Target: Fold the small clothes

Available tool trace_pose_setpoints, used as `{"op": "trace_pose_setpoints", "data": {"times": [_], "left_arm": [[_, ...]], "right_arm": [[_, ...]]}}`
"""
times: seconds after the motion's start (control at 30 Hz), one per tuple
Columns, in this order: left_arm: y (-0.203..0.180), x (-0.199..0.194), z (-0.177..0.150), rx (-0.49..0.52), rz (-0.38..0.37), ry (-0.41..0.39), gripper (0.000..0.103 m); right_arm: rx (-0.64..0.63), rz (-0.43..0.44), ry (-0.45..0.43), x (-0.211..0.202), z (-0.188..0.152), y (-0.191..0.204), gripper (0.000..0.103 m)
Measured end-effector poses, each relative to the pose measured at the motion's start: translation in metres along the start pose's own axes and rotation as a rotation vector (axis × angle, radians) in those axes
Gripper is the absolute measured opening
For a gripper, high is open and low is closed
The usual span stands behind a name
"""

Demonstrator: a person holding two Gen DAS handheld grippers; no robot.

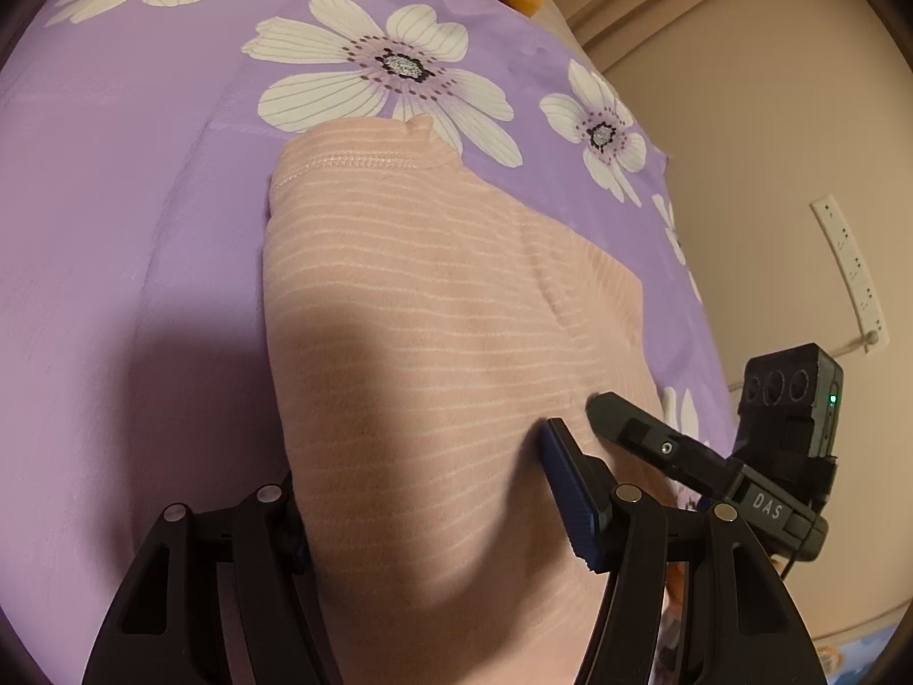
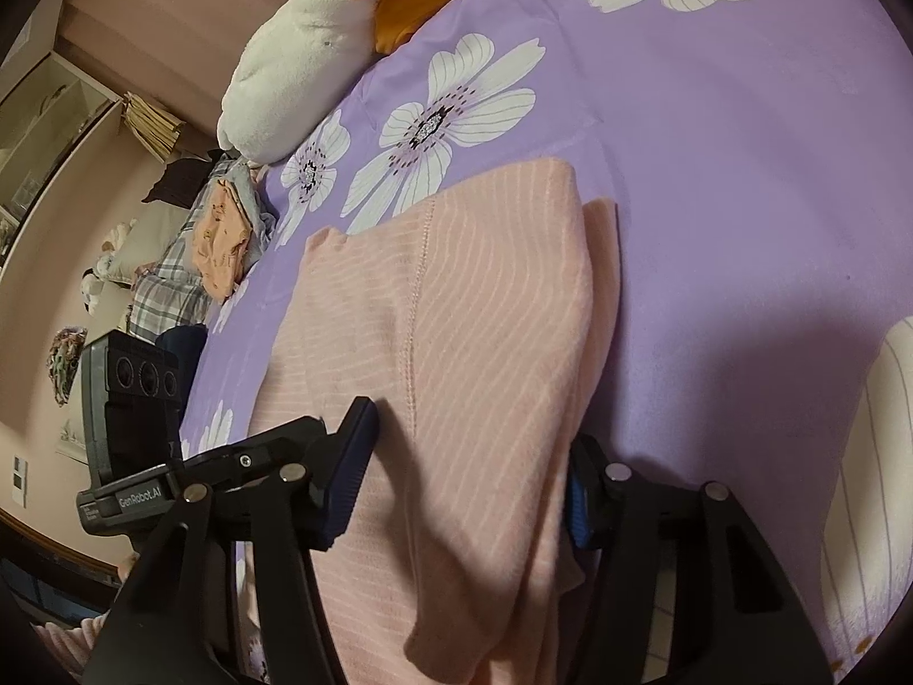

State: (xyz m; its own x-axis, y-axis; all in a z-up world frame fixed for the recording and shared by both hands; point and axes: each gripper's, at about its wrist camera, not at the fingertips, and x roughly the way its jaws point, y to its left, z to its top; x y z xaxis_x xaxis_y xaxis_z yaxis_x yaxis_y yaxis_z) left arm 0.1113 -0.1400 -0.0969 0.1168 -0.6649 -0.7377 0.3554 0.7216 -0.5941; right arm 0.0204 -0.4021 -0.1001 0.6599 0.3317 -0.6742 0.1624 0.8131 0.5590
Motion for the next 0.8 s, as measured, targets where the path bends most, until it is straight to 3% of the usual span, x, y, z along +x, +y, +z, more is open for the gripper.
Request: {"op": "trace_pose_setpoints", "data": {"times": [0.4, 0.63, 0.8], "left_arm": [[-0.009, -0.003, -0.005, 0.036, 0.044, -0.012, 0.063], [-0.015, -0.012, -0.01, 0.07, 0.069, -0.038, 0.043], [-0.02, -0.02, -0.015, 0.094, 0.085, -0.052, 0.037]], "right_arm": [[-0.107, -0.104, -0.044, 0.0, -0.001, 0.025, 0.028], [-0.141, -0.142, -0.081, -0.007, -0.007, 0.04, 0.024], [-0.178, -0.161, -0.112, -0.017, -0.014, 0.054, 0.024]]}}
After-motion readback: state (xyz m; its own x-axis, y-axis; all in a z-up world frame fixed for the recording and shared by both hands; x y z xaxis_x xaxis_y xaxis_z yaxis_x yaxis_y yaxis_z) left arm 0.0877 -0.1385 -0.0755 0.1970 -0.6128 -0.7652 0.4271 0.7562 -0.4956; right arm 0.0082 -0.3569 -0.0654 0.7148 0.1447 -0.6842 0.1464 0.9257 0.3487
